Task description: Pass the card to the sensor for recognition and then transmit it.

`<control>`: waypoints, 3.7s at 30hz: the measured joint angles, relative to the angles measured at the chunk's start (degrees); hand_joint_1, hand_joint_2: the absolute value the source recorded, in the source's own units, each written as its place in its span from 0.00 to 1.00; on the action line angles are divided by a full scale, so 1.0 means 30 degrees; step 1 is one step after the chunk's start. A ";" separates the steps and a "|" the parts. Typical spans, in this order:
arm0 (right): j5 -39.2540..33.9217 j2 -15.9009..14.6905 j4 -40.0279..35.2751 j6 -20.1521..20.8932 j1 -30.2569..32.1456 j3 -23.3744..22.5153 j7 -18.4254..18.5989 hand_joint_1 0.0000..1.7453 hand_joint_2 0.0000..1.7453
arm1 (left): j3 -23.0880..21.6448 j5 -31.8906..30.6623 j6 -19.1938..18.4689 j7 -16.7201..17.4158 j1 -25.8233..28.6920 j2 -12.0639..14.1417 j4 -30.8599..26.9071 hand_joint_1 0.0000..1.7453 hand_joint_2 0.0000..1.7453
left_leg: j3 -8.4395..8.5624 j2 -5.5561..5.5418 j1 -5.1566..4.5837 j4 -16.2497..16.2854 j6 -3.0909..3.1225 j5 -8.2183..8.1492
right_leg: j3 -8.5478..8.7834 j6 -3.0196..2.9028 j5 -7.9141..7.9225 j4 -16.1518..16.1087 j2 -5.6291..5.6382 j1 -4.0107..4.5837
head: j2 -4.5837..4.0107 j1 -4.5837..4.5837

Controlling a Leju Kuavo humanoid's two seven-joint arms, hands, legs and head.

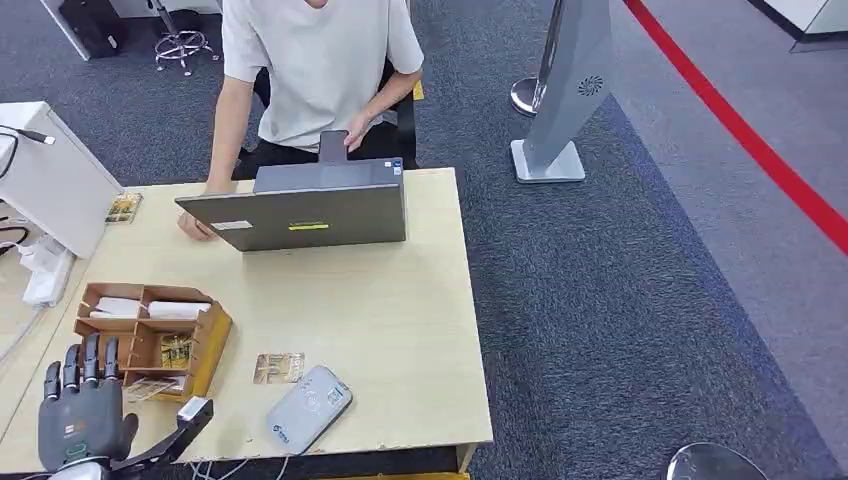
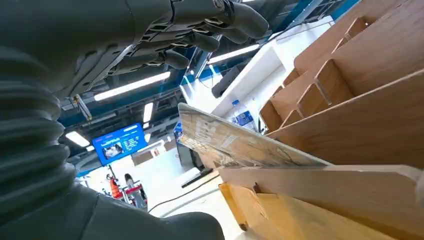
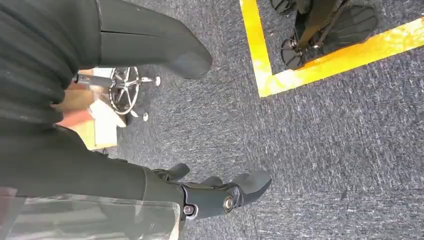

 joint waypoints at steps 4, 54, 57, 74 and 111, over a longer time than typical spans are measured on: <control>0.0000 0.0000 0.0000 -0.0007 0.0000 0.0000 0.0044 0.00 1.00 | -0.0036 0.0000 -0.0080 0.0124 -0.0003 0.0000 0.0000 0.00 1.00 | 0.0000 0.0000 0.0000 0.0000 0.0000 0.0000 | -0.0001 0.0000 0.0000 0.0000 0.0000 0.0000 | 0.0000 0.0000; -0.1384 0.0000 -0.2645 -0.0160 0.1679 0.2550 0.1559 0.00 1.00 | -0.0539 0.0000 -0.0328 -0.0197 -0.0664 -0.0226 -0.0007 1.00 1.00 | 0.0005 0.0003 -0.0001 0.0003 0.0000 0.0001 | 0.0002 0.0000 0.0002 0.0000 0.0002 0.0000 | 0.0000 0.0000; -0.1384 0.0000 -0.2710 -0.0182 0.1718 0.2616 0.1581 0.00 1.00 | -0.0539 0.0000 -0.0371 -0.0298 -0.0658 -0.0269 -0.0007 1.00 1.00 | 0.0002 0.0002 0.0000 0.0002 0.0000 0.0001 | 0.0002 0.0000 0.0002 0.0000 0.0001 0.0000 | 0.0000 0.0000; -0.1181 0.0000 -0.2951 -0.0211 0.1795 0.2667 0.1545 0.00 1.00 | -0.0532 0.0000 -0.0262 -0.1006 -0.0847 -0.0349 -0.0108 1.00 1.00 | 0.0007 -0.0001 0.0001 0.0004 -0.0001 0.0004 | 0.0000 0.0000 0.0002 0.0000 0.0000 0.0000 | 0.0000 0.0000; 0.2792 0.0000 0.1400 0.0430 -0.1058 -0.0205 -0.2323 0.00 1.00 | -0.3068 0.0000 -0.5516 -0.0751 -1.2220 0.3315 -0.2360 1.00 1.00 | -0.0037 -0.0001 0.0012 0.0012 -0.0028 0.0110 | -0.0053 -0.0028 0.0100 0.0007 0.0006 0.0018 | 0.0000 -0.0007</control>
